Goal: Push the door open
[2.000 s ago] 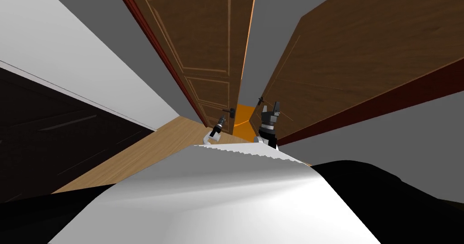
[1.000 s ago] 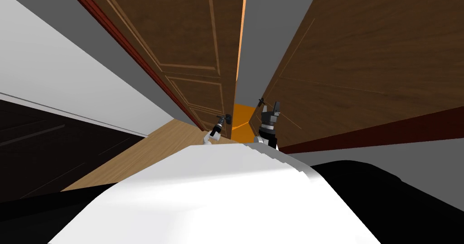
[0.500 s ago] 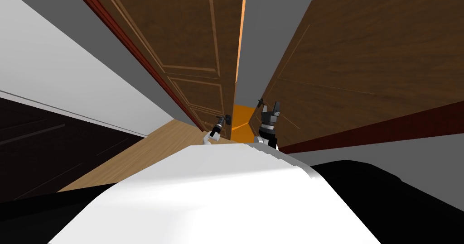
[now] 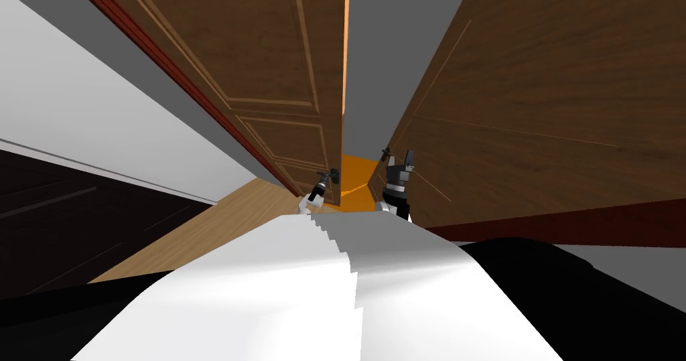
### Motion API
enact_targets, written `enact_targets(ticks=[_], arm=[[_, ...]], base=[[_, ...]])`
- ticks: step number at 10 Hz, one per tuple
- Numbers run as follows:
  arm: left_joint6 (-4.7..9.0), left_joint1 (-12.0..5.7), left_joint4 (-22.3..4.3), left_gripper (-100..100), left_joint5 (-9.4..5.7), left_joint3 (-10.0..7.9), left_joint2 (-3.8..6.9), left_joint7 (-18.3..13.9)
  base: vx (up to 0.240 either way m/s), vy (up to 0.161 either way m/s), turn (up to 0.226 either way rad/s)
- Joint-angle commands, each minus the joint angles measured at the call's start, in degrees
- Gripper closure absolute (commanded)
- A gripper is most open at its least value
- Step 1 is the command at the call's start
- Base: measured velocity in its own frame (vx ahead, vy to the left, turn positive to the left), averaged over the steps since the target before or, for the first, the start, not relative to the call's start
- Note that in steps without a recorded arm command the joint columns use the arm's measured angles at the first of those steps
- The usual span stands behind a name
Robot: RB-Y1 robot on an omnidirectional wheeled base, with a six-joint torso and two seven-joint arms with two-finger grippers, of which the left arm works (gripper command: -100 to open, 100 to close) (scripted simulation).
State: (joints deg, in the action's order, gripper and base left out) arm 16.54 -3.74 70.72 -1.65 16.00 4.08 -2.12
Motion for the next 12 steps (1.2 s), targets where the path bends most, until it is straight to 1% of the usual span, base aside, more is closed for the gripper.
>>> enact_targets(ticks=[1, 4, 12], arm=[[0.38, -0.6, -0.4, 100, -0.18, -1.98, 0.56, 0.4], [0.33, -0.85, -0.7, 100, -0.28, -3.34, 0.66, 0.7], [0.2, -1.59, -1.6, 100, -0.58, -7.27, 0.49, 1.6]], base=[[0.16, -0.128, 0.05], [0.137, -0.107, 0.056], [0.091, -0.084, 0.048]])
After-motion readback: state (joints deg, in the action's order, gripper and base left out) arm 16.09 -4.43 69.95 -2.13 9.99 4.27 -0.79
